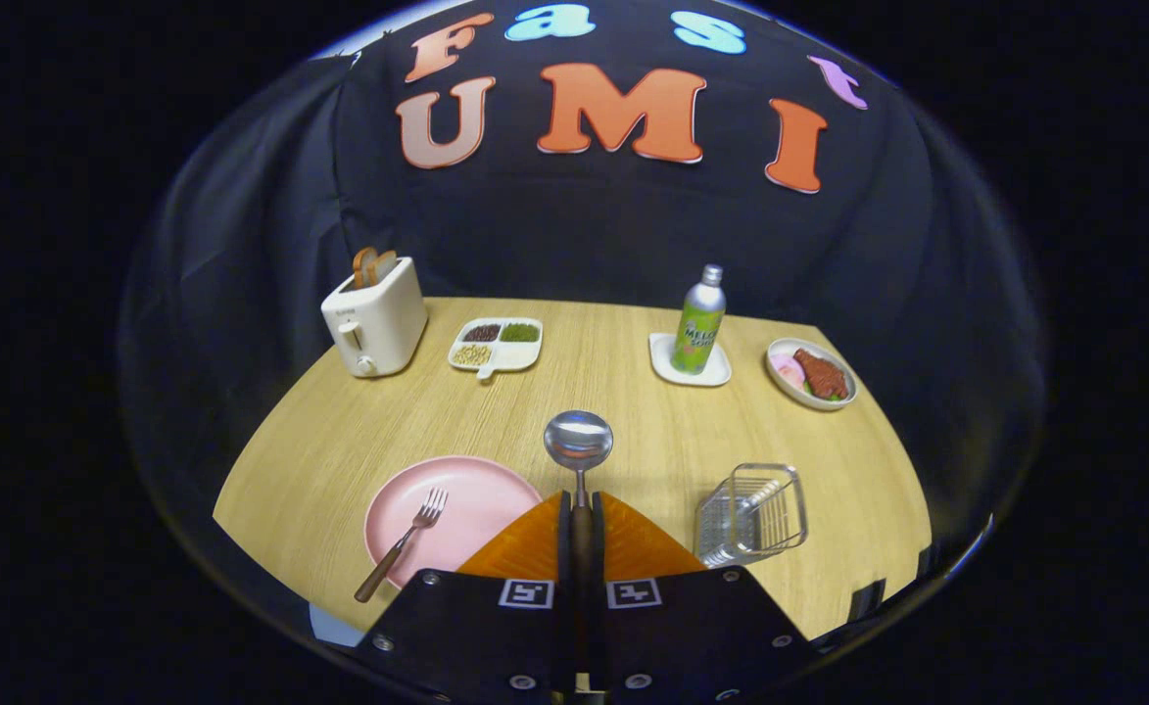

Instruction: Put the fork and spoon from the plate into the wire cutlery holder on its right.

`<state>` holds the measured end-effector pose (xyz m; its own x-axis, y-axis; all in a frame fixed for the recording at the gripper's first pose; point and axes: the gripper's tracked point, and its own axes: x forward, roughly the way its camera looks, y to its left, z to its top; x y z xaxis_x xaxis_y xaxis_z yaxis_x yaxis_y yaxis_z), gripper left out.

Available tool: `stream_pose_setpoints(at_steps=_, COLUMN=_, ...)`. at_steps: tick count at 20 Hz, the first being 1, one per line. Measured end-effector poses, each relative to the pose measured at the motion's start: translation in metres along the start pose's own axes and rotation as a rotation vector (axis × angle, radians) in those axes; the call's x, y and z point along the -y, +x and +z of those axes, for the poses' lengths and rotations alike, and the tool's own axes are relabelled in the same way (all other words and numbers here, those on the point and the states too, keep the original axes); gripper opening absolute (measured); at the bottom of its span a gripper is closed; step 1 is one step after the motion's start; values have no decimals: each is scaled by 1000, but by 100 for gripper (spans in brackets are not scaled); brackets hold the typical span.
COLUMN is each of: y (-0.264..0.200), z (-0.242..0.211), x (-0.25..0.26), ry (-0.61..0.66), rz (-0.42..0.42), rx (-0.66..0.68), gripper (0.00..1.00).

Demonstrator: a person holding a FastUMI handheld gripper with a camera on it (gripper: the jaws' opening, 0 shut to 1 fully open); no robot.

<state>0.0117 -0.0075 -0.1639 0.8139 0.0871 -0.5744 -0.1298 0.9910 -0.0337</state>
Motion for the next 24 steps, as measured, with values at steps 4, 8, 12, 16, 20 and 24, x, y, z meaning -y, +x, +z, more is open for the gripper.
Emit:
stream_pose_setpoints(at_steps=4, y=-21, z=30, x=45, ry=25, rz=-72, rx=78, gripper=5)
stream_pose_setpoints(at_steps=8, y=-30, z=28, x=84, ry=25, rz=-124, rx=81, gripper=5)
stream_pose_setpoints(at_steps=12, y=-21, z=3, x=106, ry=30, rz=-135, rx=6, gripper=5)
stream_pose_setpoints(at_steps=16, y=-6, z=-27, x=115, ry=29, rz=-125, rx=-85, gripper=5)
stream_pose_setpoints(at_steps=20, y=8, z=-58, x=128, ry=6, rz=-117, rx=-183, gripper=5)
stream_pose_setpoints(at_steps=24, y=19, z=-80, x=128, ry=0, rz=-84, rx=-272, gripper=5)
